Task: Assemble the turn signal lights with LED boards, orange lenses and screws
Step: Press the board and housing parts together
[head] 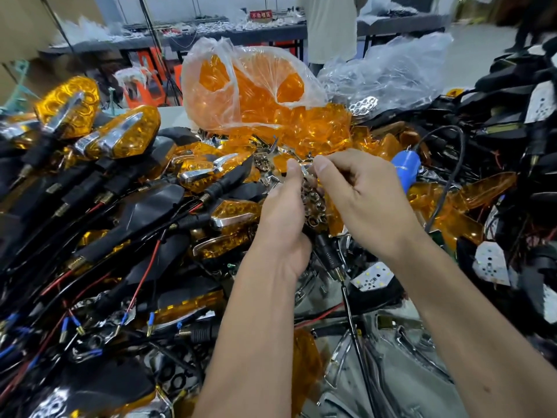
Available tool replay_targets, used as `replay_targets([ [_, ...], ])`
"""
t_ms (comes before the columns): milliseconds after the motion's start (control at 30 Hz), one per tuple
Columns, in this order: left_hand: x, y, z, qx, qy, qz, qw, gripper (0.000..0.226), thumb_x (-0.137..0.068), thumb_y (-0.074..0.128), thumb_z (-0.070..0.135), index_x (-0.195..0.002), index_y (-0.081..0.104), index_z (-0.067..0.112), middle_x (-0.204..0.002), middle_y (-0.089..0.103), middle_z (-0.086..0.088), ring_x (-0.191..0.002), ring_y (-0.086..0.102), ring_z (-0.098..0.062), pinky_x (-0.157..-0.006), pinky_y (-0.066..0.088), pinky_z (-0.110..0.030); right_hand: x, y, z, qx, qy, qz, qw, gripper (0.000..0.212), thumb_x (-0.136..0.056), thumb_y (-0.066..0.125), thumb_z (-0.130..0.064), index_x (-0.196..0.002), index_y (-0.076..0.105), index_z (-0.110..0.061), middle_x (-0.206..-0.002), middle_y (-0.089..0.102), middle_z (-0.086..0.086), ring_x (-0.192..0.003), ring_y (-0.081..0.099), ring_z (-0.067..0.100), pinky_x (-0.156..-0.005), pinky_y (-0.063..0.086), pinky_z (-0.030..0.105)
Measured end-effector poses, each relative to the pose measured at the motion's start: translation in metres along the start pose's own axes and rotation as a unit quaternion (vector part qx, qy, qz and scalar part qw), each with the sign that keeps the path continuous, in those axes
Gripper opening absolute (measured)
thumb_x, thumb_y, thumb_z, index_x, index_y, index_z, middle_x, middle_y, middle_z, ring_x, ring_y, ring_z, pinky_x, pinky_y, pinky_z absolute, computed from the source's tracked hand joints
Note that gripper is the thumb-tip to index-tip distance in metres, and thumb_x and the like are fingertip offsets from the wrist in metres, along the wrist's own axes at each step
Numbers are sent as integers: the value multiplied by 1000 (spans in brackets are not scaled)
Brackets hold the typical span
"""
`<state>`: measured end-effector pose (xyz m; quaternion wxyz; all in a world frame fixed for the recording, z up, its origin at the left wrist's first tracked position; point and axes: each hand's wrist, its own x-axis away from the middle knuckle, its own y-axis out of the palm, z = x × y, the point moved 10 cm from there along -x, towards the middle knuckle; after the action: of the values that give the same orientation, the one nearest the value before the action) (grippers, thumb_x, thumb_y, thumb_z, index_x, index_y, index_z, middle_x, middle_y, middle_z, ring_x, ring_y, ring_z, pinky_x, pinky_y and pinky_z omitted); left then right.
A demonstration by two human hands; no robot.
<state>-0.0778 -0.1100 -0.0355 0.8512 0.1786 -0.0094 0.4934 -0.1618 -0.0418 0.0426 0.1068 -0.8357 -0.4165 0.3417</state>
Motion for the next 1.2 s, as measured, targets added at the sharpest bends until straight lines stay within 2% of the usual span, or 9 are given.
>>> replay_targets([
  [67, 4, 3, 4, -3, 5, 10, 1000, 50, -106, 42, 57, -116, 70, 18, -114, 78, -1, -112, 72, -15, -101, 57, -44, 1, -2, 2, -25, 8, 18, 999, 25, -104, 59, -39, -94, 72, -19, -79, 68, -1, -75, 62, 16, -72, 51, 40],
  [167, 4, 5, 5, -16, 14, 17, 1000, 59, -106, 39, 59, -132, 65, 14, -132, 70, -9, -129, 62, -27, -112, 46, -53, 2, -4, 1, -27, 0, 39, 999, 24, -102, 63, -37, -88, 68, -17, -73, 66, 4, -68, 59, 21, -64, 49, 42],
  [400, 0, 6, 1, -23, 19, 7, 1000, 55, -107, 39, 59, -128, 69, 17, -128, 72, -9, -125, 65, -28, -109, 49, -55, 2, -10, -3, -24, 1, 67, 997, 27, -99, 68, -35, -80, 66, -16, -65, 59, 0, -60, 50, 13, -58, 44, 32],
  [600, 0, 4, 1, -24, 13, 7, 1000, 56, -107, 40, 58, -132, 65, 15, -128, 72, -10, -123, 67, -27, -107, 51, -54, 4, -13, -6, -26, -1, 92, 995, 26, -98, 69, -34, -83, 67, -13, -71, 62, 4, -68, 56, 19, -65, 50, 41],
  [800, 1, 14, -2, 10, 15, -18, 1000, 56, -108, 43, 52, -84, 81, 19, -84, 80, -2, -79, 77, -14, -64, 62, -30, 6, -15, -8, 1, -13, 136, 991, 33, -96, 72, -34, -79, 64, -8, -68, 58, 6, -65, 49, 21, -63, 46, 43],
  [933, 4, 24, -3, 37, 1, -49, 998, 69, -107, 36, 60, -65, 82, 31, -80, 79, 1, -78, 77, -12, -71, 63, -28, 11, -17, -7, 19, -14, 169, 985, 36, -98, 68, -32, -75, 58, -6, -66, 55, 5, -64, 49, 23, -63, 44, 44],
  [1067, 11, 34, 0, 86, -32, -96, 991, 89, -94, 28, 83, -90, 83, 13, -84, 77, -7, -82, 77, -21, -72, 63, -34, 14, -18, -9, 48, -17, 178, 983, 33, -106, 52, -26, -77, 49, -10, -68, 48, 0, -68, 44, 22, -65, 42, 46],
  [1133, 11, 32, 7, 113, -12, -96, 989, 91, -91, 27, 87, -112, 69, 9, -83, 70, -8, -81, 72, -24, -72, 61, -34, 12, -15, -8, 63, -7, 165, 984, 28, -107, 42, -26, -83, 49, -13, -80, 52, 3, -79, 47, 23, -74, 43, 46],
  [1200, 10, 26, 15, 143, 19, -78, 986, 80, -90, 27, 87, -113, 54, 15, -77, 62, -3, -75, 67, -21, -67, 59, -31, 10, -9, -1, 51, 21, 142, 988, 29, -107, 35, -28, -85, 49, -14, -91, 53, 7, -88, 48, 23, -84, 43, 45],
])
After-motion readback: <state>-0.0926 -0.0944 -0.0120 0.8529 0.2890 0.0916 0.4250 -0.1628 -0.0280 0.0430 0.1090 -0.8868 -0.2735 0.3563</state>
